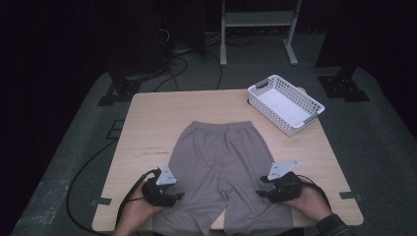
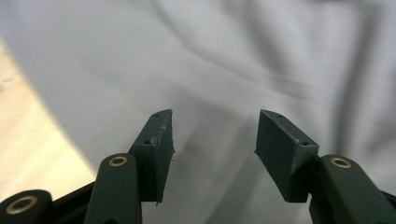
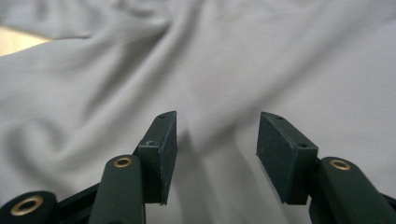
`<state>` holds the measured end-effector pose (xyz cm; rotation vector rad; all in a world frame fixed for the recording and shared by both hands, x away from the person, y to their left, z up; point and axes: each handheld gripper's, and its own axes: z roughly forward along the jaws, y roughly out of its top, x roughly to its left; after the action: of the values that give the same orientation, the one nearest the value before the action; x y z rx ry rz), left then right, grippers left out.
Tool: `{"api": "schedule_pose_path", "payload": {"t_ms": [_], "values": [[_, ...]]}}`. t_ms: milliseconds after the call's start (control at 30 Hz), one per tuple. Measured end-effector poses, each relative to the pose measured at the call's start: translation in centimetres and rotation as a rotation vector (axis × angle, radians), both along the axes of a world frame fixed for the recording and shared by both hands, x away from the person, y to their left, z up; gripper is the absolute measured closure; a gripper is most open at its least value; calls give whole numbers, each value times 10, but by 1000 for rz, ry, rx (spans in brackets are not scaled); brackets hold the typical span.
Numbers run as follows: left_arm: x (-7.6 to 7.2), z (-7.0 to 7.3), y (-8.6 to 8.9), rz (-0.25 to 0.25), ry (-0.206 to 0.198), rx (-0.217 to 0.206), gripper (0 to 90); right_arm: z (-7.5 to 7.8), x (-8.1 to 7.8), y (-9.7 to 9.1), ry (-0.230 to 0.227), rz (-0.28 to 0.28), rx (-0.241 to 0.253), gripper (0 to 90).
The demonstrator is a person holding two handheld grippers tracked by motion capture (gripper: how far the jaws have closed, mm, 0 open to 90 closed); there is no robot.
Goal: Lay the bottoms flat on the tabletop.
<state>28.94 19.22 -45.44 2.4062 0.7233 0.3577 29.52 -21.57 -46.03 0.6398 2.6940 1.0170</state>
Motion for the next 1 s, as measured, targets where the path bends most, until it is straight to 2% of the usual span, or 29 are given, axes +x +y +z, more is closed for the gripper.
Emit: {"api": "schedule_pose_path", "payload": {"t_ms": [67,133,200,233,267,367,400,500,600,767,900,967,1000], "values": [[8,-1,4,38,-3,6,458,1,5,-2,-3,-18,9,465],[12,-4,7,44,12,18,461,0,8,-2,-6,-22,8,464],[11,-7,10,45,27,-11,486,-2,7,-1,-1,-17,5,463],[10,-6,11,34,36,-10,527,-3,7,0,-2,-12,-2,463],[9,-6,10,19,50,-22,618,-3,7,1,2,-10,-5,463],[6,-5,8,-1,55,-13,867,-5,6,2,4,-4,-14,463],[5,-5,7,1,47,-8,896,-5,6,2,9,-6,-16,463],[1,-4,9,-7,77,-9,900,-7,6,3,10,-5,-23,463],[-7,-4,12,10,91,-22,900,-8,5,4,17,0,-29,463],[-29,-4,14,37,83,-18,900,-9,3,1,41,1,-17,462],[-44,-4,15,33,78,-6,897,-9,-2,0,45,12,-13,448],[-45,-4,15,35,73,-16,874,-10,-5,-1,44,21,-13,445],[-44,-4,15,46,67,-14,832,-10,-6,-2,45,19,-11,444]]}}
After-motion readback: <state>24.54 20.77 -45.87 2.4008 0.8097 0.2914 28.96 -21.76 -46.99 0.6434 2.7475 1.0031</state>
